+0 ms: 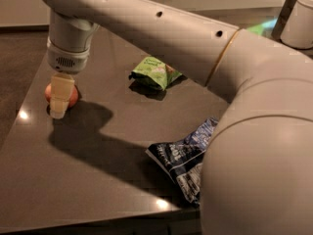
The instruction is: Pick apple
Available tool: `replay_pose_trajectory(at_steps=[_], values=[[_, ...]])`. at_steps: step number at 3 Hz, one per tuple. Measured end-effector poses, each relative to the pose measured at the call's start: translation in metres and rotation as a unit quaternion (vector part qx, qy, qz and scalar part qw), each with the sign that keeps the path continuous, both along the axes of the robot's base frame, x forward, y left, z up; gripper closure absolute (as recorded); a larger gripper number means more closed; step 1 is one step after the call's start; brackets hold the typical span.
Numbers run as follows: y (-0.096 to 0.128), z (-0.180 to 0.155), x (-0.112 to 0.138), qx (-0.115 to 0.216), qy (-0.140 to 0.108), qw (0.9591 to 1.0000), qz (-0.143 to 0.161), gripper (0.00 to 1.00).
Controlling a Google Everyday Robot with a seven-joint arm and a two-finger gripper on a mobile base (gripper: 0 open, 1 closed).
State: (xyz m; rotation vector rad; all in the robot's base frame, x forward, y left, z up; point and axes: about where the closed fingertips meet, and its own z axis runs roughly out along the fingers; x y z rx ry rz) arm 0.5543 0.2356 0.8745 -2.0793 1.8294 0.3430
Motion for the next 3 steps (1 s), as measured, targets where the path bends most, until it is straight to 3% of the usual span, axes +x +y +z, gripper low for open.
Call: replay_pose_trajectory(at_steps=[1,3], values=[[0.021,-0.005,-0.008,-0.008,0.002,0.9998,0.018,0.00],[0.024,-0.019,-0.009,-0.029,0.008,0.9993,0.024,0.41]])
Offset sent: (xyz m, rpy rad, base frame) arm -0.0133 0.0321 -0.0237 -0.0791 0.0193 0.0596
